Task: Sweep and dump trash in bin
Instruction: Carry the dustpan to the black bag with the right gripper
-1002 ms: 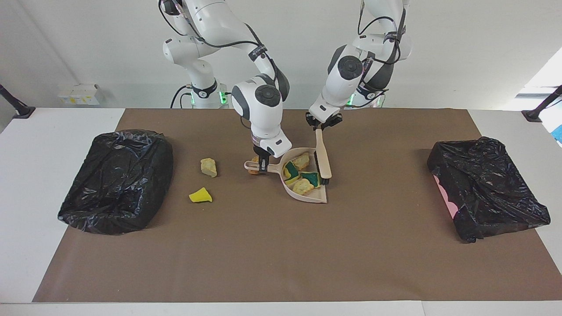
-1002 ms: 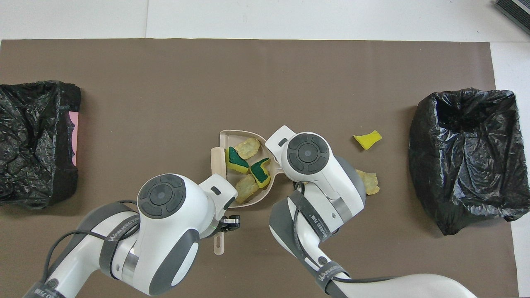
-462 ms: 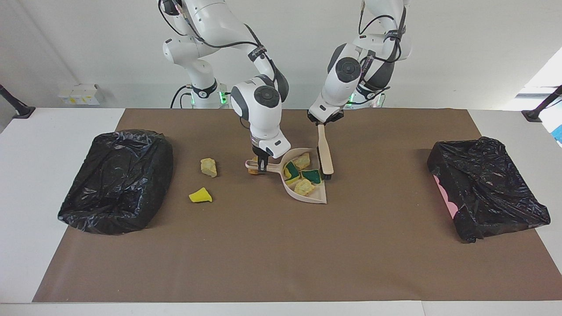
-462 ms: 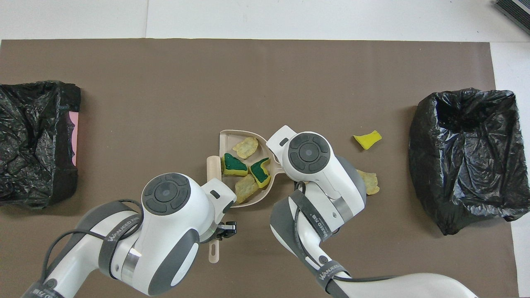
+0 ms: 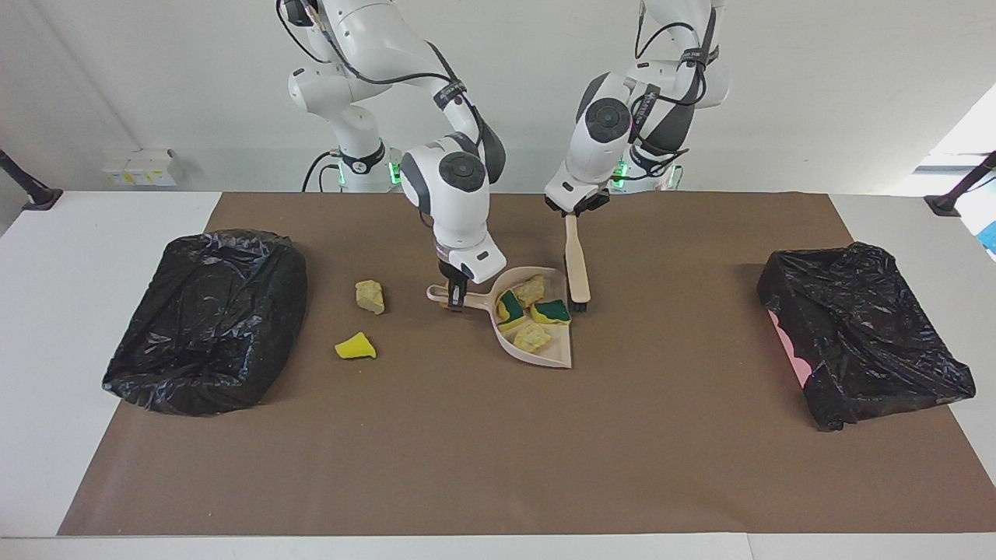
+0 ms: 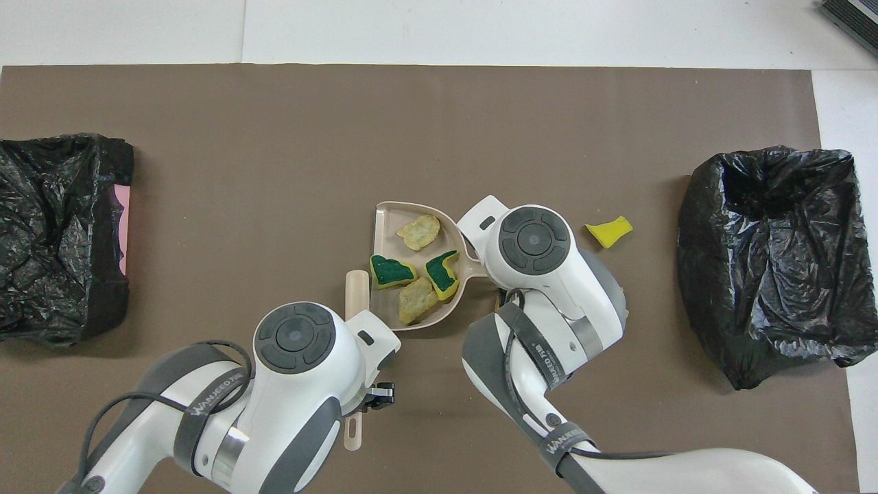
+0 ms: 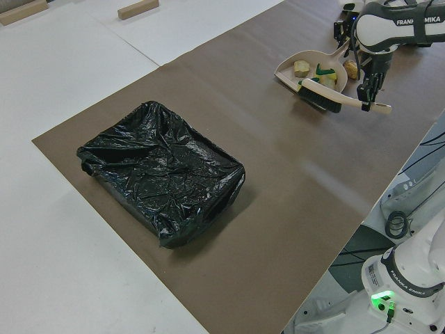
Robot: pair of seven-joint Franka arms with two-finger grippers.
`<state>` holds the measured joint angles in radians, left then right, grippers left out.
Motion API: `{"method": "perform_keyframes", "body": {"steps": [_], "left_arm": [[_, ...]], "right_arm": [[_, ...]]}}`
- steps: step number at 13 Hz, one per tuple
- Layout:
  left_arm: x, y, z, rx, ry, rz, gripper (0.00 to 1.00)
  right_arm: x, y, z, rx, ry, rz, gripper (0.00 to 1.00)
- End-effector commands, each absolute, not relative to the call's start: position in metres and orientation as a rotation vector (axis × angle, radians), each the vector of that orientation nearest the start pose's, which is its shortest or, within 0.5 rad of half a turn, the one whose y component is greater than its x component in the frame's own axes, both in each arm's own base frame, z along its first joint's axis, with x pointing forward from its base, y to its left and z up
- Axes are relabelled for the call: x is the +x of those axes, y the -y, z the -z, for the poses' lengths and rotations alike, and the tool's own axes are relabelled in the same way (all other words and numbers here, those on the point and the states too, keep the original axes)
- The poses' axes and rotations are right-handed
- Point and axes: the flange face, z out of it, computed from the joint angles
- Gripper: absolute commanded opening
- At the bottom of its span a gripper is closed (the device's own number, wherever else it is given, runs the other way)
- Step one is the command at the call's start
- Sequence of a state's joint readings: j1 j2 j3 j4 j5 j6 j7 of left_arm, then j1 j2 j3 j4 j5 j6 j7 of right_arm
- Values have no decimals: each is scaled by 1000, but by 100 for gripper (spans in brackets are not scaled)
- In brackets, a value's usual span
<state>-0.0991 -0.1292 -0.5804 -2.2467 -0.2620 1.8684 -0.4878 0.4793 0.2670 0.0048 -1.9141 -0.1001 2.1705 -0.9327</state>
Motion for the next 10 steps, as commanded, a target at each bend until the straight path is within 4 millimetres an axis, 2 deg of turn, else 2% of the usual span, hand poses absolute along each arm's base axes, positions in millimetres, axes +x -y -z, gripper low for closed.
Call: {"method": "perform_keyframes", "body": {"steps": [1,5,6,8,10], "left_arm": [[338,329,-400,-3095,-143,-427,0],[328,330,-407,-3030,-27,-502,0],[323,332,-408,-3029,1,-475,0],[303,335,-404,-3008,6,-423,0],[272,341,-396,-3021,21,-380,0]], "right_arm": [[547,-264,-374,-2378,2142,-42,0],[567,-231,-394,-2307,2110,-6,0],[574,-215,-399,-2302,2101,-12,0],[584,-197,-412,-2298,2094,-29,0],[593,-166,-422,-2299,2084,-41,0]]}}
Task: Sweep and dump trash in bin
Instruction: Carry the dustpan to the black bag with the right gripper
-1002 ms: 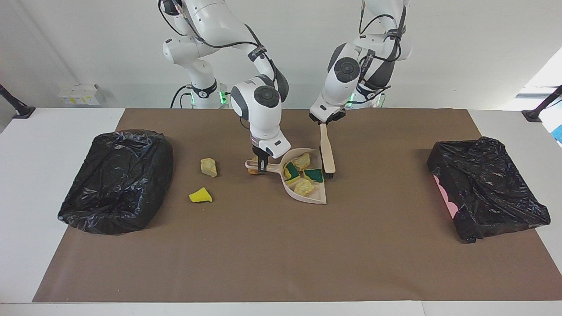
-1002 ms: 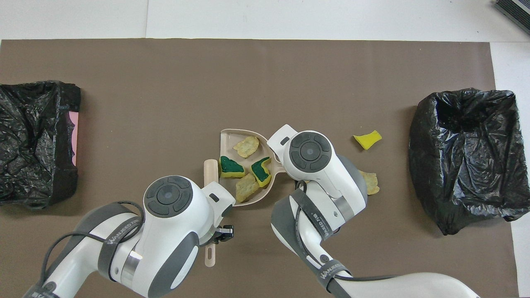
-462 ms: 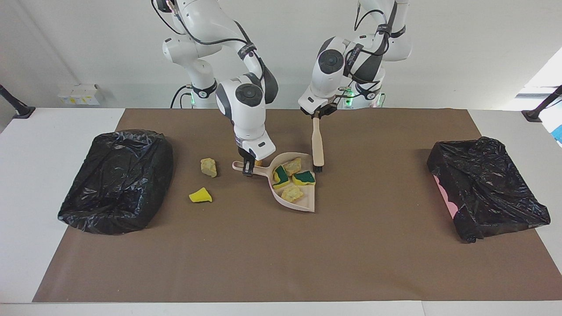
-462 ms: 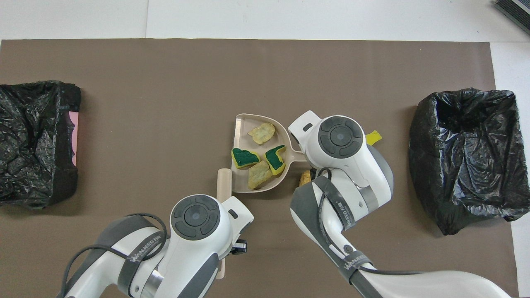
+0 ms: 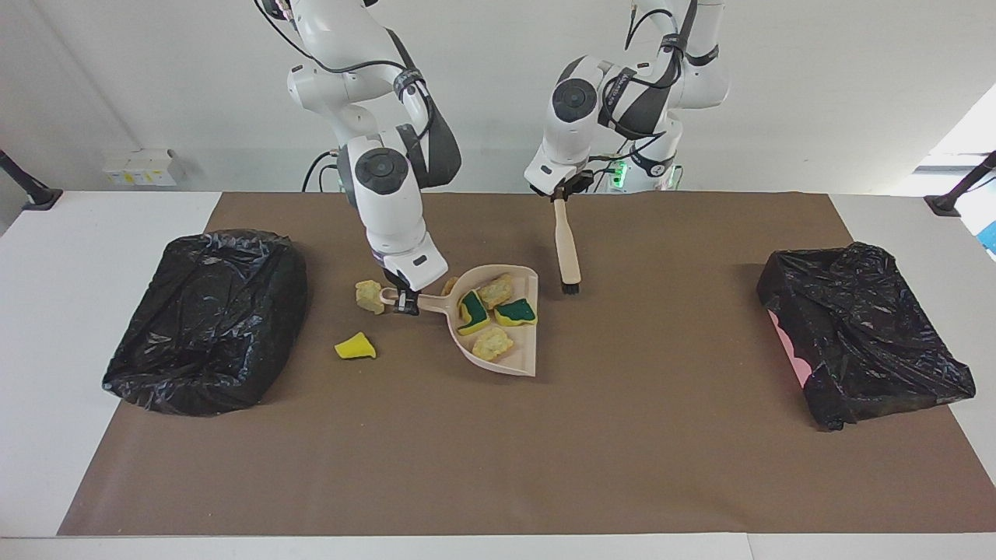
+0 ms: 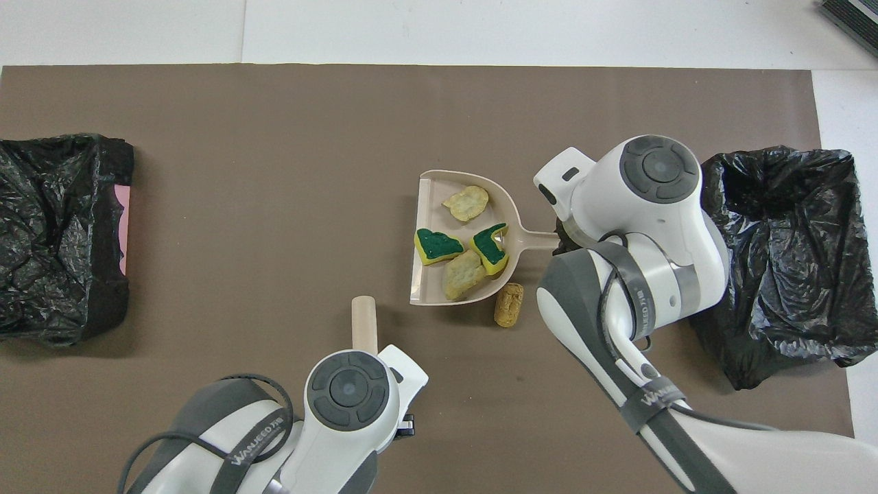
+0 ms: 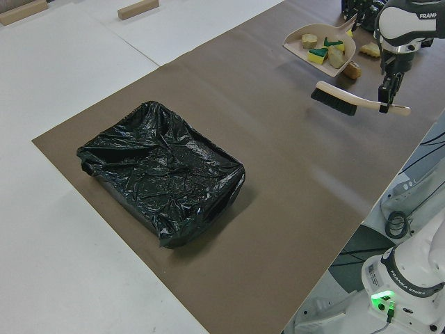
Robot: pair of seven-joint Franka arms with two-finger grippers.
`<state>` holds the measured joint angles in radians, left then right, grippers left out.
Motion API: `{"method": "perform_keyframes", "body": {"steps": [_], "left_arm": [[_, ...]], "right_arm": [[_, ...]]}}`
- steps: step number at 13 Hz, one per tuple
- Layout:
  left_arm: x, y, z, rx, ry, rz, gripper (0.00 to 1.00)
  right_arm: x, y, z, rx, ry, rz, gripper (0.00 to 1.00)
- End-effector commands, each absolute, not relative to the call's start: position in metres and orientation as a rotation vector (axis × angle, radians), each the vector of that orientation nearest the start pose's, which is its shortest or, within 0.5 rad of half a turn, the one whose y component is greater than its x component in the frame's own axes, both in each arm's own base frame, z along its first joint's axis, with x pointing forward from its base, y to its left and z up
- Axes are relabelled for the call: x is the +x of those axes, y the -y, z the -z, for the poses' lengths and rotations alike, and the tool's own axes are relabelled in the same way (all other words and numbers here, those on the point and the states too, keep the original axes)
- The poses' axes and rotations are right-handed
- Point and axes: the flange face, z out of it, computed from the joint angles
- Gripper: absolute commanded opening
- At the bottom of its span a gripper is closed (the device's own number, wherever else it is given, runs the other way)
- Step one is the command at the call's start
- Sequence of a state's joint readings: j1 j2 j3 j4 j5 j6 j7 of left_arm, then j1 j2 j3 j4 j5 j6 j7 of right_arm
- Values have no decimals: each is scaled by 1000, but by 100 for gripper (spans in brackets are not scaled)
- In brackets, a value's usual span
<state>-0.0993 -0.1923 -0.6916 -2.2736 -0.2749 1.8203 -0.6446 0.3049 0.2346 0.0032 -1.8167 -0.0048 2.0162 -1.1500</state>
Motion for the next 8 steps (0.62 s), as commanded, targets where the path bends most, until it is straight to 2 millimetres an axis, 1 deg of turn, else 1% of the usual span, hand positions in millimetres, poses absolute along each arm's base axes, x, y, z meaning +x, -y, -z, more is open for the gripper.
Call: {"method": "perform_keyframes", "body": {"steps": [1,2,3,4,6,8], "left_arm": [[254,345,-391,-3042,22,-389,0],[240,350,-387,-3059,13,-367,0],[227,357,-380,-3064,-8,-357,0],[218,362,-373,-3074,-13,-365,0],[198,373,-360,-3094,-24,-329,0],[184,376,-349,-3097,-25,-337,0]], "right_arm": [[597,-148,-427,-2297,2084,-36,0],[600,-128,-429,-2290,2080,-56,0],[605,-108,-437,-2279,2087,-59,0],[608,-87,-438,-2274,2083,-66,0],[615,-33,-438,-2255,2100,-55,0],[616,24,-436,-2264,2091,-55,0]]}}
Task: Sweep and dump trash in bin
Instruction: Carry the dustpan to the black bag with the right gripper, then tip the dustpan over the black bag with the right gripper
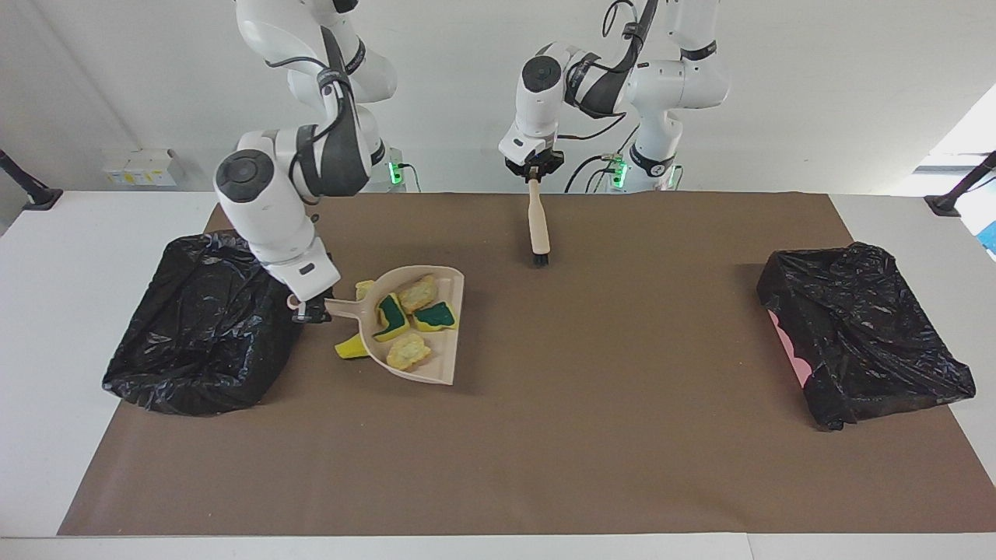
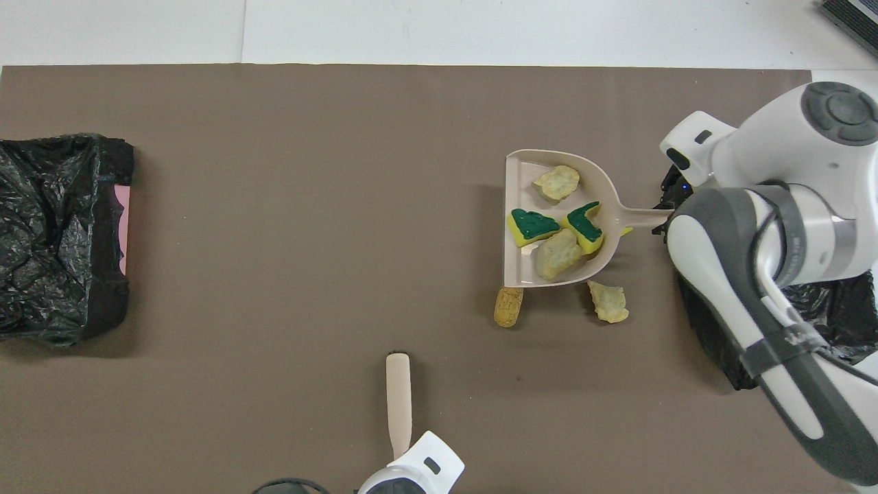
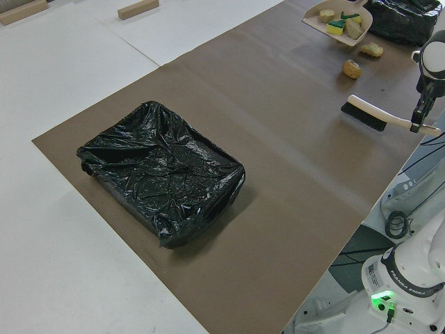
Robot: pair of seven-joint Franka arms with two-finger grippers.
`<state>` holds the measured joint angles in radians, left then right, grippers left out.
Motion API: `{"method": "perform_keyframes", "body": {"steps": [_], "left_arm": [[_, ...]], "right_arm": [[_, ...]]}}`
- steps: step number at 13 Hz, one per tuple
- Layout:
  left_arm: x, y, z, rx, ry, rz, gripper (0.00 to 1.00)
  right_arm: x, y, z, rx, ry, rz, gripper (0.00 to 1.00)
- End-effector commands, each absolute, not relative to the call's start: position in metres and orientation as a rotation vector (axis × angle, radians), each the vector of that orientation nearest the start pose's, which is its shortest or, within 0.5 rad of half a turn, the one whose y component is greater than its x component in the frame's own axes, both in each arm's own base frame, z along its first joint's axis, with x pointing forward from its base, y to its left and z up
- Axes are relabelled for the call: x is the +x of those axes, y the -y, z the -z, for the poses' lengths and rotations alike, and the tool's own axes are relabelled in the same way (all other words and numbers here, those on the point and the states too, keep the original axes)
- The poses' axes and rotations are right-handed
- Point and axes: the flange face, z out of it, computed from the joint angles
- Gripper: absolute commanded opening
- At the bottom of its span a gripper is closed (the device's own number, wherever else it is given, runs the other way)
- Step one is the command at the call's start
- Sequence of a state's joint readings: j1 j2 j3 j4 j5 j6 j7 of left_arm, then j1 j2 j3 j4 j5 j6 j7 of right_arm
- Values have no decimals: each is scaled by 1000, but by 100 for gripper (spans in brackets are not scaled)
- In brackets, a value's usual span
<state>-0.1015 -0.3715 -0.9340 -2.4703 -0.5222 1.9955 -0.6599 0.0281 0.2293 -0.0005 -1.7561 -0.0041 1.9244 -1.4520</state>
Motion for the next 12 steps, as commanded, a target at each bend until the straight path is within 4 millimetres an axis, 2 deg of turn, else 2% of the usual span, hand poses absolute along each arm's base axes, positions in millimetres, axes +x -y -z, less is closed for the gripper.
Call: {"method": "perform_keyframes", "body": {"steps": [1,2,3,4,5,6,7,9,10,12], "left_arm": [[180,376,-345,-3101,-14,-347,0],[179,377,-345,-3110,-10,-348,0],[178,377,-344,-3111,-9,-356,0],[179,376,-344,-3111,-21,-363,23],[181,376,-344,-3113,-20,-370,60],[181,375,-343,-3108,-31,-383,89],[186,374,-344,-3116,-45,-390,100],[198,378,-348,-3138,-140,-395,100],[213,371,-355,-3143,-182,-364,100],[256,355,-380,-3133,-268,-241,100]], "right_arm": [[616,51,-436,-2251,2118,-53,0],[615,74,-436,-2239,2137,-52,0],[618,99,-446,-2247,2156,-32,0],[622,121,-454,-2247,2178,-16,0],[620,138,-456,-2226,2204,-13,0],[617,155,-457,-2216,2219,-12,0],[612,174,-461,-2219,2228,-25,0],[600,216,-469,-2229,2244,-42,0],[591,240,-471,-2245,2240,-54,0],[574,277,-475,-2278,2238,-126,0]]}}
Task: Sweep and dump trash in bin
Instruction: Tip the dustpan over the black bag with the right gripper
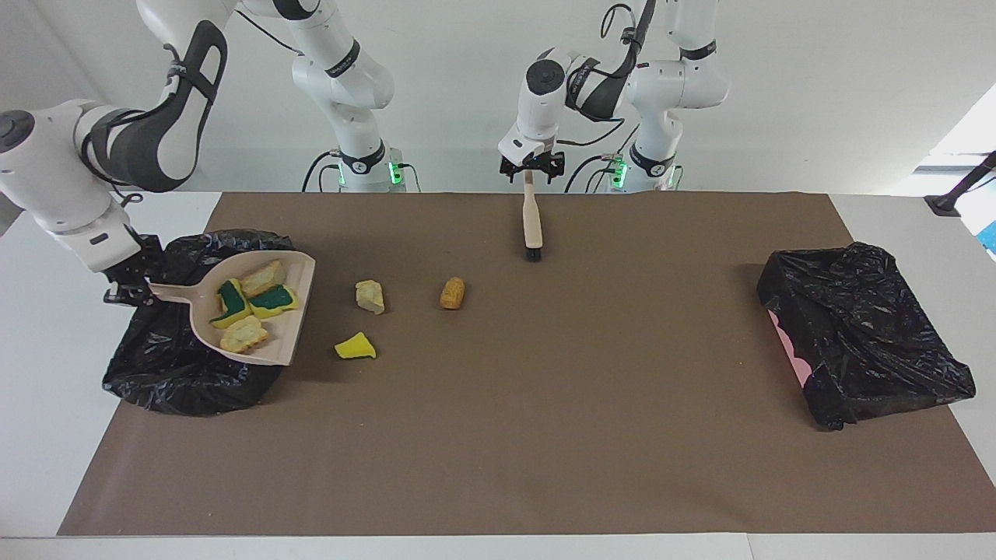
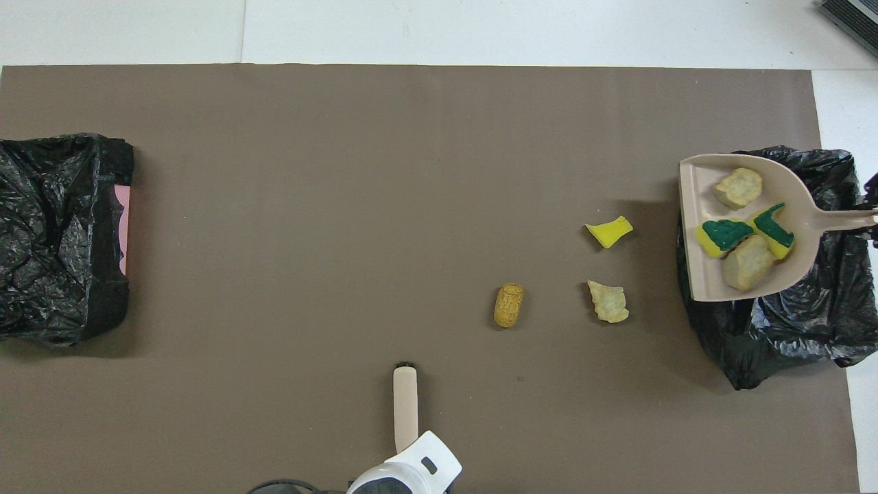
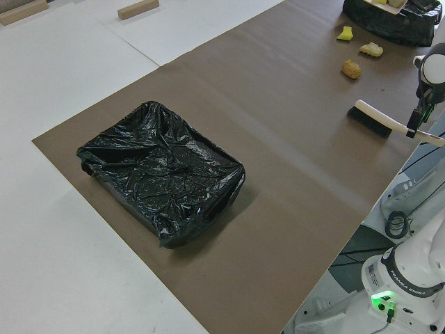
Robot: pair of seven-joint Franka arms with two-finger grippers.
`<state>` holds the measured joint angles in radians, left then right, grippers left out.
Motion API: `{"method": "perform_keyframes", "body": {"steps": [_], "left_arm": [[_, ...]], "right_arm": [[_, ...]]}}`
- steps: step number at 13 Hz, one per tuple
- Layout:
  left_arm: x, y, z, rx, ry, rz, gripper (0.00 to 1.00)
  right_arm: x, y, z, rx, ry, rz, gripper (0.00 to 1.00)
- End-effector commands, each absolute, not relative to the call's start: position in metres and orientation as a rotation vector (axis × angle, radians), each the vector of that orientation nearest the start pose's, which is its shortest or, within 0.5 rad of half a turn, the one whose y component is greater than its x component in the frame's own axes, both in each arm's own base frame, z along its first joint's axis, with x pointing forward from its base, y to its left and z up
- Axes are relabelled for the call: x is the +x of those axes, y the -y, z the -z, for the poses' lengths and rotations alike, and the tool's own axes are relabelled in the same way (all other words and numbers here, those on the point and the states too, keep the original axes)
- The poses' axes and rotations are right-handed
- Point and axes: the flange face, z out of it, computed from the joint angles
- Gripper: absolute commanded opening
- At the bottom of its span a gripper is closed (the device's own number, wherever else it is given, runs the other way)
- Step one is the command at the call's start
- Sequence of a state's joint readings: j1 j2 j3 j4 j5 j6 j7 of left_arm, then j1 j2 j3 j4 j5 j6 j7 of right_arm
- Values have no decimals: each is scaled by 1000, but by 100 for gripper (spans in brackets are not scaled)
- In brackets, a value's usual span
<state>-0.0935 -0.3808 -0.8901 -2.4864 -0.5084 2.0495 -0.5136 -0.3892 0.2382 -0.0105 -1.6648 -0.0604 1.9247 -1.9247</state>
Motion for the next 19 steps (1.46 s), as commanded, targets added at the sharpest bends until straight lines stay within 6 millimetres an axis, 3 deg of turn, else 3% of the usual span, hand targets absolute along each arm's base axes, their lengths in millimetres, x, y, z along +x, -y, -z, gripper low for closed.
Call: {"method": "perform_keyframes", "body": {"steps": [1,3,5,6,8,9,11,14,16,19], "left_arm": [[286,345,-395,-3147,-259,-209,100],[358,321,-423,-3148,-261,-135,100],[429,293,-458,-3133,-242,-10,100],[462,274,-477,-3128,-244,54,100],[509,237,-513,-3143,-271,132,100],[528,215,-526,-3146,-295,146,100],[551,176,-565,-3144,-309,188,100],[558,124,-616,-3097,-410,218,100],[554,89,-649,-3076,-463,147,100],[550,63,-665,-3063,-544,96,100]], "right_arm": [[566,294,-478,-2307,2231,-168,0],[551,324,-482,-2341,2235,-306,0],[546,332,-489,-2348,2274,-431,0],[544,330,-499,-2345,2312,-485,0],[541,319,-515,-2300,2397,-599,0],[544,302,-523,-2261,2477,-660,0],[538,260,-521,-2182,2607,-750,0],[521,238,-506,-2232,2626,-831,0],[509,258,-508,-2250,2628,-848,0],[496,291,-533,-2256,2702,-861,0]]}}
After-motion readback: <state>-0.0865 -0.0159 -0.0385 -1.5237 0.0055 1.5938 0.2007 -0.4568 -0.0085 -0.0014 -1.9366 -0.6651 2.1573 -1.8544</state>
